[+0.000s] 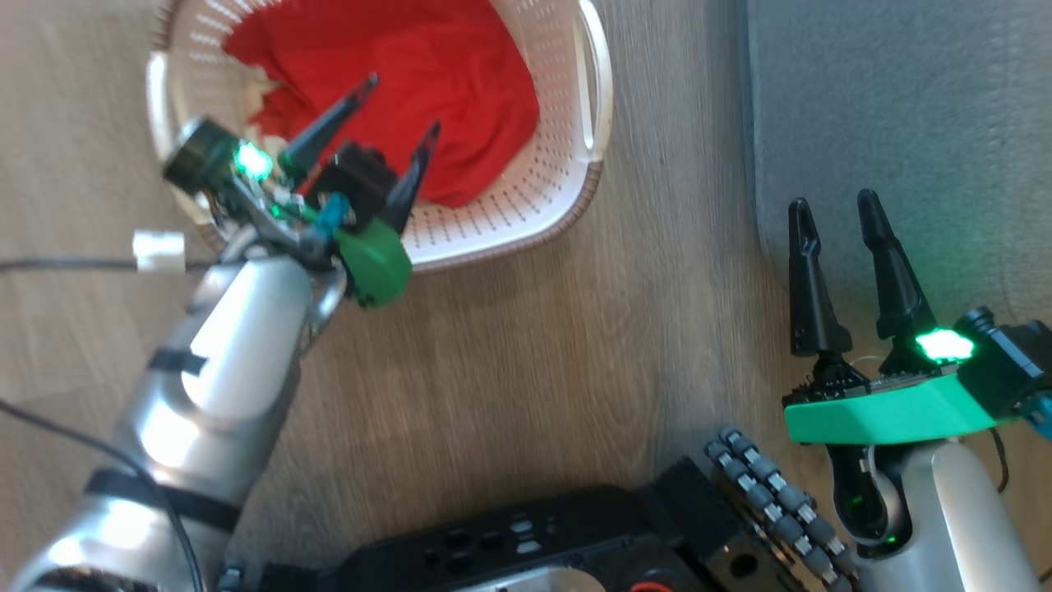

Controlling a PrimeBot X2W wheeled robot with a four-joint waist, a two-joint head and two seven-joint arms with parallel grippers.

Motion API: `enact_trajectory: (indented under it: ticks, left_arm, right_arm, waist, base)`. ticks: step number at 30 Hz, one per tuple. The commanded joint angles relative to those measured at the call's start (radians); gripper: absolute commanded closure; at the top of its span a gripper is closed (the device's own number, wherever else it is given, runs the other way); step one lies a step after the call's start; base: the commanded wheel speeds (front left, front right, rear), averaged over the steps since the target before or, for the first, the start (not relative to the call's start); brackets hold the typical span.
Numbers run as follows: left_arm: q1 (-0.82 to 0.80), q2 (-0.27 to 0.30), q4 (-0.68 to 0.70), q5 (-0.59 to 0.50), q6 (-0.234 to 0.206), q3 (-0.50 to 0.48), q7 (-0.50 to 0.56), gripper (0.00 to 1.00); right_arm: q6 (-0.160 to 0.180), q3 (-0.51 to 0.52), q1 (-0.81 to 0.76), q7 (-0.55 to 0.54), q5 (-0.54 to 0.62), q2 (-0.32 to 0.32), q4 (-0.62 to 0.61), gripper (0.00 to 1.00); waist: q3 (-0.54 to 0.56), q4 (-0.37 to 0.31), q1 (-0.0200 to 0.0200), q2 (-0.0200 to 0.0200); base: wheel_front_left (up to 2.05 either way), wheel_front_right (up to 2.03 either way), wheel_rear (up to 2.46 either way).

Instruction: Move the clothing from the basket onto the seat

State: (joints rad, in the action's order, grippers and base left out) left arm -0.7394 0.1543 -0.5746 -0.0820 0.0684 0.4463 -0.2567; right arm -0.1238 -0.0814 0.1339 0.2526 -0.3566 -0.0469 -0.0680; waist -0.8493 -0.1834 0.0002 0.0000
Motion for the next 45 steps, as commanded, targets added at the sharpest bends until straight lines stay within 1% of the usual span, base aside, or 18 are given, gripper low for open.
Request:
enact_trajectory:
  ticks: [1, 4, 5, 9, 14, 20, 26, 33, 41, 45]
  left_arm:
    - [-0.009, 0.023, 0.01, -0.007, 0.001, -0.014, -0.005, 0.0]
    - [-0.074, 0.027, -0.029, -0.014, 0.003, 0.007, -0.005, 0.0]
    - [-0.114, 0.032, -0.07, -0.024, 0.007, 0.027, -0.005, 0.0]
    - [-0.188, 0.036, -0.168, -0.047, 0.015, 0.068, -0.005, 0.0]
    - [-0.266, 0.024, -0.301, -0.063, 0.032, 0.118, -0.005, 0.0]
    - [-0.325, 0.019, -0.462, -0.082, 0.051, 0.181, -0.004, 0.0]
    - [-0.375, 0.001, -0.612, -0.083, 0.054, 0.202, 0.055, 0.0]
    - [-0.428, -0.025, -0.682, -0.076, 0.059, 0.231, 0.119, 0.0]
    - [-0.464, -0.048, -0.702, -0.059, 0.061, 0.249, 0.187, 0.0]
    - [-0.474, -0.051, -0.708, -0.052, 0.062, 0.263, 0.212, 0.0]
  right_arm:
    - [-0.007, -0.024, -0.021, 0.009, -0.008, -0.003, -0.035, 0.0]
    - [-0.007, -0.029, -0.017, 0.009, -0.027, -0.003, -0.045, 0.0]
    - [-0.007, -0.035, -0.016, 0.009, -0.037, -0.003, -0.05, 0.0]
    - [-0.007, -0.059, -0.01, 0.009, -0.052, -0.003, -0.061, 0.0]
    - [-0.007, -0.088, -0.009, 0.009, -0.068, -0.003, -0.072, 0.0]
    - [-0.007, -0.085, -0.028, 0.009, -0.091, -0.003, -0.064, 0.0]
    - [-0.007, -0.101, -0.065, 0.009, -0.099, -0.003, -0.085, 0.0]
    - [-0.007, -0.103, -0.101, 0.009, -0.108, -0.003, -0.114, 0.0]
    - [-0.007, -0.112, -0.123, 0.009, -0.117, -0.003, -0.144, 0.0]
    - [-0.007, -0.12, -0.143, 0.009, -0.105, -0.003, -0.168, 0.0]
  waist:
    - [-0.054, -0.025, -0.0002, 0.0]
    - [-0.089, -0.04, -0.0002, 0.0]
    - [-0.11, -0.05, -0.0002, 0.0]
    - [-0.139, -0.075, -0.0002, 0.0]
    - [-0.15, -0.101, -0.0002, 0.0]
    - [-0.154, -0.128, -0.0002, 0.0]
    - [-0.155, -0.144, -0.0002, 0.0]
    - [-0.169, -0.144, -0.0002, 0.0]
    - [-0.173, -0.145, -0.0002, 0.0]
    - [-0.174, -0.14, -0.0002, 0.0]
  base:
    - [0.0, 0.0, 0.0]
    - [0.0, 0.0, 0.0]
    - [0.0, 0.0, 0.0]
    - [0.0, 0.0, 0.0]
    - [0.0, 0.0, 0.0]
    - [0.0, 0.0, 0.0]
    - [0.0, 0.0, 0.0]
    - [0.0, 0.0, 0.0]
    - [0.0, 0.0, 0.0]
    - [0.0, 0.0, 0.0]
